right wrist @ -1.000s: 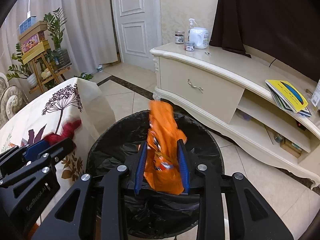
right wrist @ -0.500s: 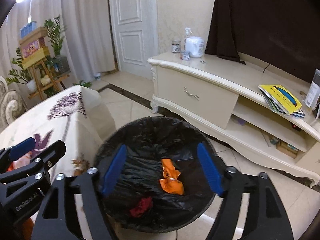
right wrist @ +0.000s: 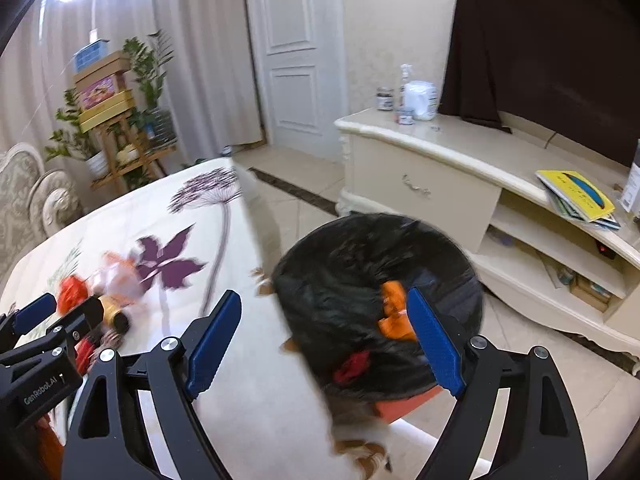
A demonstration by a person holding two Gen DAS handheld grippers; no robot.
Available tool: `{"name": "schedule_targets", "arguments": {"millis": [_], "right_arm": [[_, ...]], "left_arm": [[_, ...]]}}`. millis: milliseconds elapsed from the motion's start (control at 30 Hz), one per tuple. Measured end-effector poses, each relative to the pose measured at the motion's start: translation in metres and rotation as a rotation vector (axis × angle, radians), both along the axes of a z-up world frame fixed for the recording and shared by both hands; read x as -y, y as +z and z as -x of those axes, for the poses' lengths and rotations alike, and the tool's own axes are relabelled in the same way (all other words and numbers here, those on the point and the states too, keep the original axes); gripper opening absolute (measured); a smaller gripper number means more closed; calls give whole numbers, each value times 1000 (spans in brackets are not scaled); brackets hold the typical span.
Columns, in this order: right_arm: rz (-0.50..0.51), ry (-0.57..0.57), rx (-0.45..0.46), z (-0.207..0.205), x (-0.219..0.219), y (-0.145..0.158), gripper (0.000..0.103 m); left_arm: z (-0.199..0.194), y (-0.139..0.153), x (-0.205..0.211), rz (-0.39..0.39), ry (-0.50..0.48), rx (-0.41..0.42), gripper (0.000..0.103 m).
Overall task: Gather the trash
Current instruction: 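Move both tools back over the remaining trash on the bed, then grasp the teal-capped tube with the right tool while the left tool grasps the white sachet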
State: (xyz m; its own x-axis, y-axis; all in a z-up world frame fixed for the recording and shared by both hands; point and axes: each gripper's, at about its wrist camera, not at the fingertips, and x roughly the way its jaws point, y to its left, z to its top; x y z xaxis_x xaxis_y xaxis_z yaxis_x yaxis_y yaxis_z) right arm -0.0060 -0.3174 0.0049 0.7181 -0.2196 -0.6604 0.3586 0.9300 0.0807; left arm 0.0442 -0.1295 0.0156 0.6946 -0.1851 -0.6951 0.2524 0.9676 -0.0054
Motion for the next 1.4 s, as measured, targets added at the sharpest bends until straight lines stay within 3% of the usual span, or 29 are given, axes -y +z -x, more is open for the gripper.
{"name": "schedule_targets", "arguments": {"millis": [433,667,833,1067,1233,1400], "right_arm": [[-8,199,-61,5,-106,-17,82],[-30,318,-115,5,-157,-32,82],[7,393,-143,10,-185,-37,82],[101,347,-193,13,-178,-43,81],[80,258,-201,14,-147,-41,81],[68,282,-176,13,-148,-34,77]], "left_arm": [[33,-26,-108,-23,145,-51,81],[43,-32,-146,-26,205,-59,81],[45,-33,-168,-8,253,-61,81],[45,-35,-173,24,262,-75,81],[46,-37,-169,32,244,-77,81],[47,-37,-162,47,223,-82,81]]}}
